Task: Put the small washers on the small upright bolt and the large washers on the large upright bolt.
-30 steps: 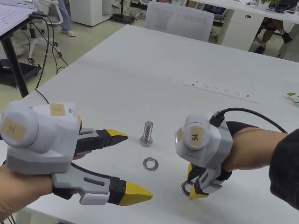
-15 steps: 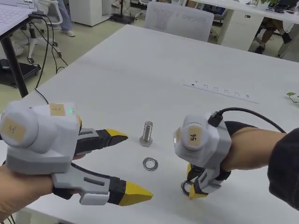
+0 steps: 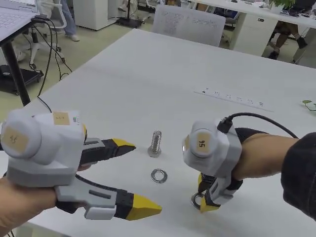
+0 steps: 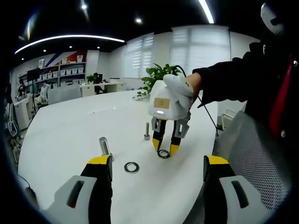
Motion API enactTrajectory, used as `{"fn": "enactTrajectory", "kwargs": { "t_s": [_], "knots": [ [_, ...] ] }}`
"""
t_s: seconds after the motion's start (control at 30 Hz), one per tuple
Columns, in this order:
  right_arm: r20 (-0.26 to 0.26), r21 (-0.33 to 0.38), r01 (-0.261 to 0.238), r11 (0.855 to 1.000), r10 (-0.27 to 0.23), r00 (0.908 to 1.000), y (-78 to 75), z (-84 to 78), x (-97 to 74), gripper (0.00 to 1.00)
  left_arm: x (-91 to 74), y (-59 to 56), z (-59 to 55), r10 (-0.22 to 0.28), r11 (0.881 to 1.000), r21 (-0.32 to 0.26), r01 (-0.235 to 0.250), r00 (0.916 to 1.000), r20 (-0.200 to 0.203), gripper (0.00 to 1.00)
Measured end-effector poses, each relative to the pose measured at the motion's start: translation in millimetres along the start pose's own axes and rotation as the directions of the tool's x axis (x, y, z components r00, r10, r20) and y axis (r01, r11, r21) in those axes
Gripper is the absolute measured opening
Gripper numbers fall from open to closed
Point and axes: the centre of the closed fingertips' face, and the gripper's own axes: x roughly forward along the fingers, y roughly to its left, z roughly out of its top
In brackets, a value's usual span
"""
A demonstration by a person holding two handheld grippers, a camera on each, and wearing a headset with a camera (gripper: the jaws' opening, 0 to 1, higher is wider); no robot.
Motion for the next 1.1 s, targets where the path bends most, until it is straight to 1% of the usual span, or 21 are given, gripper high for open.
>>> {"fn": "enactTrajectory", "kwargs": {
  "t_s": [0.03, 0.13, 0.3, 0.4, 0.87, 1.1],
  "knots": [
    [-0.001, 0.001, -0.001, 1.000, 0.001, 1.0000, -0.1, -0.2, -0.6, 0.23, -0.1, 0.5, -0.2, 0.002, 1.000, 0.001, -0.002, 1.0000, 0.000, 0.80],
    [0.023, 0.014, -0.006, 1.000, 0.006, 0.9997, -1.5, 4.2, -8.6, 0.23, 0.1, 0.8, -0.1, 0.001, 1.000, 0.001, -0.001, 1.0000, 0.000, 0.80],
    [0.030, 0.003, 0.012, 1.000, -0.012, 0.9995, -4.1, 9.7, -21.4, 0.23, 0.8, 0.4, 0.9, -0.001, 1.000, 0.005, 0.001, 1.0000, 0.002, 0.80],
    [0.035, 0.003, 0.013, 1.000, -0.013, 0.9993, -4.0, 12.2, -27.9, 0.23, 0.4, 0.4, 1.2, 0.000, 1.000, 0.007, 0.000, 1.0000, 0.003, 0.80],
    [0.048, -0.032, 0.055, 0.998, -0.053, 0.9975, -8.2, 27.2, -58.4, 0.23, -2.5, 1.0, 4.0, 0.007, 1.000, 0.009, -0.007, 0.9998, 0.021, 0.80],
    [0.052, -0.059, 0.085, 0.995, -0.082, 0.9953, -16.8, 36.1, -74.5, 0.23, -4.9, 3.5, 4.5, 0.016, 1.000, 0.005, -0.016, 0.9994, 0.030, 0.80]
  ]
}}
